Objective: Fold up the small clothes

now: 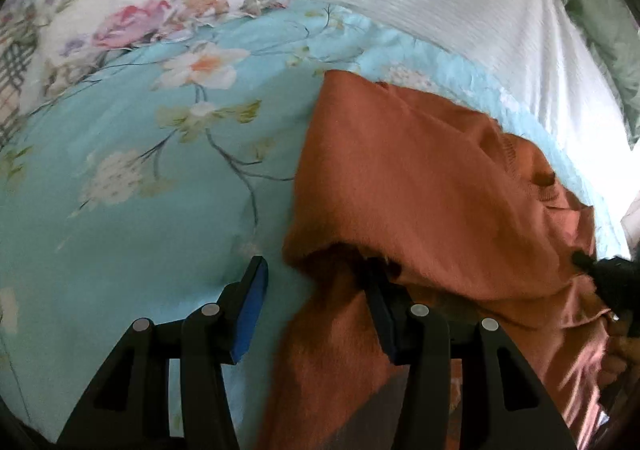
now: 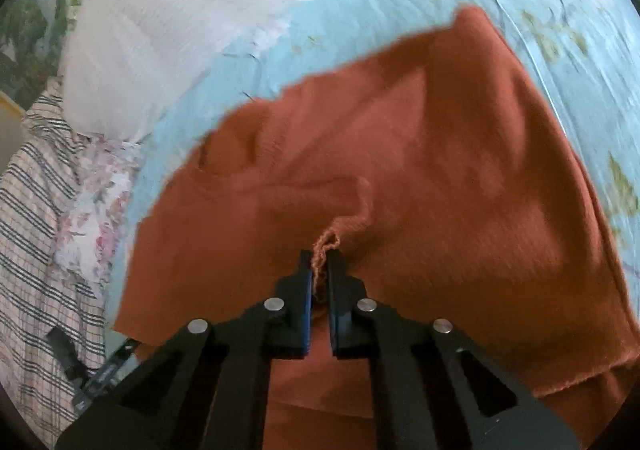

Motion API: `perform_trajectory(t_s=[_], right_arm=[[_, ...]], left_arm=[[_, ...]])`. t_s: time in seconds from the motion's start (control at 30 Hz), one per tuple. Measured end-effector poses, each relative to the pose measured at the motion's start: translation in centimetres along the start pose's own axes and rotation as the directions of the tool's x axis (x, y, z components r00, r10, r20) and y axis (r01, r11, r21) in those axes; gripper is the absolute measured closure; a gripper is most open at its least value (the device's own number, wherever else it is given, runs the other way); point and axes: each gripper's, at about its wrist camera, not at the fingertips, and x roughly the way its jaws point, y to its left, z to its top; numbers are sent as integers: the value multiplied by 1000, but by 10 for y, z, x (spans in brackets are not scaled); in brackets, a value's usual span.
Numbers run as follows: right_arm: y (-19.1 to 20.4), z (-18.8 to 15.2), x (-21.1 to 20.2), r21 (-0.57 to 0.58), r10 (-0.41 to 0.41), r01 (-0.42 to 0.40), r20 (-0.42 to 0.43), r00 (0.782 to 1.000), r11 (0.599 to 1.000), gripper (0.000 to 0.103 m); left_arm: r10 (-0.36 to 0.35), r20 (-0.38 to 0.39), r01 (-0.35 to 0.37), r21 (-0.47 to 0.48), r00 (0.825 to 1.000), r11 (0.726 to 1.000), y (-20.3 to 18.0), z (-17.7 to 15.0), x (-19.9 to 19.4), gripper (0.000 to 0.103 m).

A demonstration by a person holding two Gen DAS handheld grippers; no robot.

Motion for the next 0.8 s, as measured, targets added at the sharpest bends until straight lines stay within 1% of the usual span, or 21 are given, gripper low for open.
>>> perform_trajectory(t_s=[0.03, 0.07, 0.1, 0.13, 0.17, 0.2, 0.23, 0.27, 0.33, 0.37, 0.4, 0.43, 0.47, 0.53, 0.57, 0.63, 0.7, 0.8], right_arm=[[6, 4, -18, -22, 27, -26, 53, 998, 999, 96], [9, 6, -30, -35, 38, -36, 86, 996, 999, 97], [11, 7, -43, -49, 38, -32, 122, 992, 998, 97], [9, 8, -58, -64, 16, -5, 167, 986, 998, 97], [5, 8, -67, -64, -4, 17, 193, 981, 998, 97], [-4, 8, -74, -51, -26, 38, 214, 976, 998, 97], [-16, 7, -77, -27, -68, 76, 221, 973, 997, 97], [-26, 6, -76, -6, -98, 101, 209, 973, 995, 97], [-51, -1, -68, 56, -114, 107, 160, 980, 993, 97], [-57, -5, -63, 66, -131, 122, 141, 981, 990, 97], [-60, -10, -59, 66, -142, 135, 122, 982, 989, 97], [-61, -15, -55, 64, -138, 132, 107, 985, 989, 97], [-60, -18, -53, 58, -134, 129, 102, 986, 990, 97], [-54, -22, -54, 36, -120, 117, 105, 987, 993, 97], [-53, -23, -56, 29, -119, 116, 110, 987, 993, 97], [-50, -24, -61, 17, -124, 123, 132, 983, 992, 97], [-51, -24, -63, 16, -146, 146, 138, 980, 989, 97], [-60, -27, -54, 25, -187, 186, 77, 979, 982, 97]], left_arm=[[8, -2, -8, -6, 1000, 1000, 0, 4, 4, 54], [9, 4, -9, -16, 1000, 1000, 1, 9, 6, 55], [12, 10, -12, -24, 1000, 1000, 6, 14, 9, 58], [13, 17, -13, -24, 1000, 1000, 5, 18, 9, 61], [15, 32, -15, -9, 999, 1000, 2, 20, 7, 61], [21, 45, -22, 19, 999, 1000, -2, 19, 5, 61], [29, 45, -31, 51, 999, 998, -5, 18, 5, 59], [47, 33, -50, 101, 998, 994, -12, 15, 8, 59], [95, 10, -96, 174, 995, 980, -22, 5, 17, 60], [105, 17, -106, 188, 994, 976, -24, 2, 18, 61], [108, 33, -112, 188, 994, 976, -24, 2, 15, 65], [101, 41, -106, 172, 994, 979, -22, 3, 12, 74], [83, 57, -90, 126, 995, 988, -15, 7, 7, 77], [58, 88, -62, 38, 994, 997, -3, 11, -2, 77], [60, 94, -61, 12, 994, 998, 0, 11, -3, 77], [79, 88, -80, 11, 993, 997, -3, 8, -2, 77], [99, 58, -101, 31, 993, 994, -6, 5, 4, 77], [67, 42, -67, 11, 997, 998, 0, 4, 6, 75]])
